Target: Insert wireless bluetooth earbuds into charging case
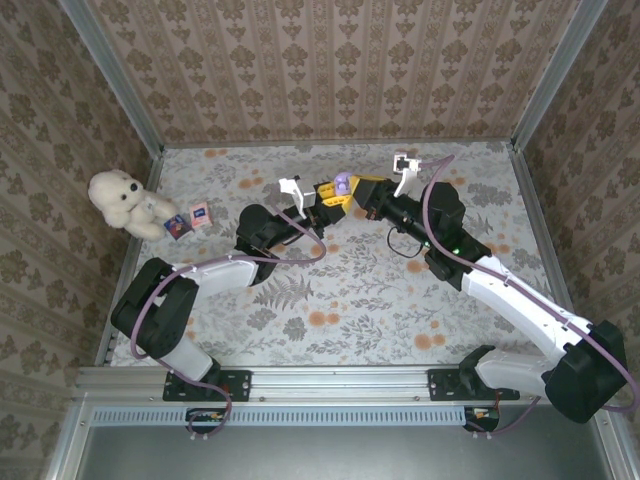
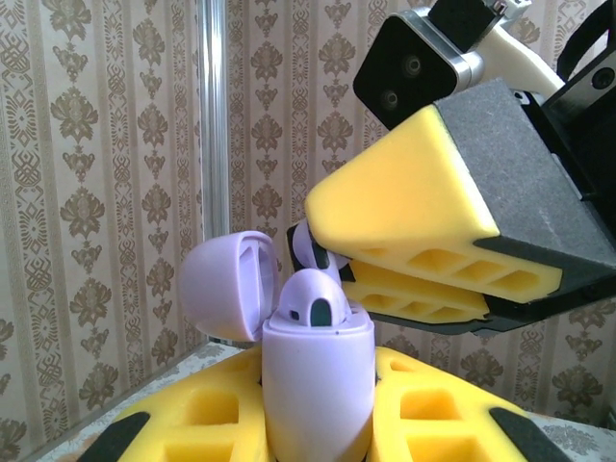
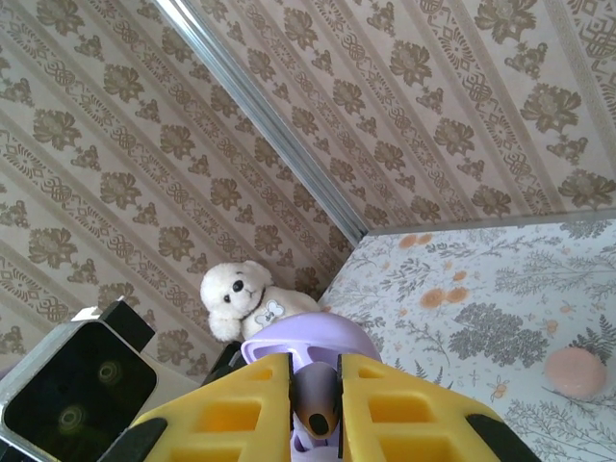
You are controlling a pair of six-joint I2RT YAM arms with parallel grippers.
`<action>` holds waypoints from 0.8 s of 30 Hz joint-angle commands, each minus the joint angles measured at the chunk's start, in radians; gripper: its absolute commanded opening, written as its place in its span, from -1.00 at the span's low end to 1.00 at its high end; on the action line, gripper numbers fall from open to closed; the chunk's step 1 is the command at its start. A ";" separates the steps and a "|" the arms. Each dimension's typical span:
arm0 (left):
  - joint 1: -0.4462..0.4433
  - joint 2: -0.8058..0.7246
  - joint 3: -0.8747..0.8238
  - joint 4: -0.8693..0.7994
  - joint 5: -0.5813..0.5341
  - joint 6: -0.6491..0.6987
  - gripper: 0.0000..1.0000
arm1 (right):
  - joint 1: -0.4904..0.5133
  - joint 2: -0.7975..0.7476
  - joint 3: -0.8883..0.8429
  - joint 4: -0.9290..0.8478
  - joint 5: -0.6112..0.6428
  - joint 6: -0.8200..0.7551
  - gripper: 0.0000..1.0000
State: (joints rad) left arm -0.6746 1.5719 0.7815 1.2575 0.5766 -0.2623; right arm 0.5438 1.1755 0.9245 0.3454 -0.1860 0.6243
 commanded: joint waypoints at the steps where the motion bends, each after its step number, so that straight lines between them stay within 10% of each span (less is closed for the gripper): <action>1: -0.006 -0.017 0.020 0.040 -0.007 -0.002 -1.00 | -0.004 -0.011 -0.022 -0.011 -0.030 -0.023 -0.65; 8: -0.006 -0.015 0.017 0.040 -0.006 -0.006 -1.00 | -0.007 -0.007 -0.018 -0.024 -0.018 -0.020 -0.56; 24: -0.008 -0.001 -0.037 0.040 -0.032 -0.003 -1.00 | -0.073 -0.065 0.096 -0.179 0.008 0.008 0.33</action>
State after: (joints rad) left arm -0.6746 1.5719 0.7624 1.2648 0.5529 -0.2619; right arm 0.4881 1.1587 0.9554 0.2245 -0.1902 0.6327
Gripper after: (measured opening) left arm 0.210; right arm 0.657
